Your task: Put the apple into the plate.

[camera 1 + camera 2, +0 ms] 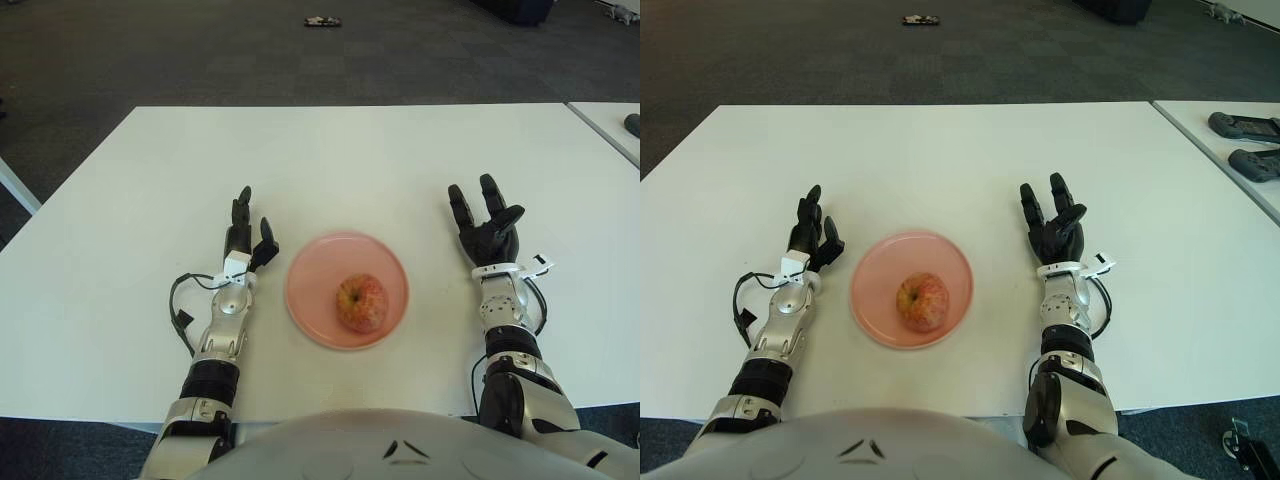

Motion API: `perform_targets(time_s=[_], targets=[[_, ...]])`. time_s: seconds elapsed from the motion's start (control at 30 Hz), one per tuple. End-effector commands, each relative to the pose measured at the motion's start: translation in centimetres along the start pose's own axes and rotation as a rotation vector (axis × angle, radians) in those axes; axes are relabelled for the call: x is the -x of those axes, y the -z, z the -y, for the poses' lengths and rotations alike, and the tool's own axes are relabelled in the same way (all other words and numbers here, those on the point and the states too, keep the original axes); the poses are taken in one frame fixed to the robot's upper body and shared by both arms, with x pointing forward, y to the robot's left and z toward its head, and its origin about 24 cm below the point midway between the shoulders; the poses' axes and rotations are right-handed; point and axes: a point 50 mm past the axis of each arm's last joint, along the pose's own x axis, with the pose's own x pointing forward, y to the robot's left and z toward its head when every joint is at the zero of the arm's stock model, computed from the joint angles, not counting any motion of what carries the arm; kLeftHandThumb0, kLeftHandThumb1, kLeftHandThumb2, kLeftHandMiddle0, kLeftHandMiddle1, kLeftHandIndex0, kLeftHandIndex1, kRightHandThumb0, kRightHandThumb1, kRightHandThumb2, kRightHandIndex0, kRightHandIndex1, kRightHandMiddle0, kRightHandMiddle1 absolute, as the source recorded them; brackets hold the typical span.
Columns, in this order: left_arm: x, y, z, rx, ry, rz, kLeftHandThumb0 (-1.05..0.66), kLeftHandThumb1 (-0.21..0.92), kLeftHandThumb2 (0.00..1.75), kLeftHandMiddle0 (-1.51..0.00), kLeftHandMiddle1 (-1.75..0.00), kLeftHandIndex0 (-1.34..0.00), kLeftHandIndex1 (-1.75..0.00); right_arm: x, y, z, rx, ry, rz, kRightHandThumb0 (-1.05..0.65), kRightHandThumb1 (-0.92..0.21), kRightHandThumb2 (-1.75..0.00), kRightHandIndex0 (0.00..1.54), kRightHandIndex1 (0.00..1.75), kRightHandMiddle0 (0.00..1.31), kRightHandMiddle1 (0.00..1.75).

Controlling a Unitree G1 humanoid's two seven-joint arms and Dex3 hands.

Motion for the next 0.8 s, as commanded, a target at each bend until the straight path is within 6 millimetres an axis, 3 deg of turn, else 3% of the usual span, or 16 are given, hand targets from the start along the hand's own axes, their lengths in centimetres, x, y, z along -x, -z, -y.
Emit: perform_targets(time_s=[0.0,0.37,0.77], targets=[[0.7,1.4,-0.2,-0.009,0.008,-0.071,-0.82,0.92,0.98,-0.14,-0.01,0.00,-0.36,1.5,0.3,0.2,0.121,0.072,0.027,-0.91,-0.92,-0.95,0.14,0.03,0.00,0.44],[0.7,1.5,-0.2,-0.006,0.007,-0.082,-0.83,0.92,0.98,-0.13,0.00,0.00,-0.36,2.8,-0.1,0.3,0.517,0.097,0.068,-0.92,-0.92,-0.96,0.22,0.05,0.00,0.63],[0.6,1.4,-0.1,-0.003,0.013,-0.073,-0.82,0.92,0.98,-0.13,0.00,0.00,-0.37,3.5,-0.1,-0.3,0.807,0.067,0.113,-0.82,-0.92,-0.95,0.16,0.00,0.00,0.41]])
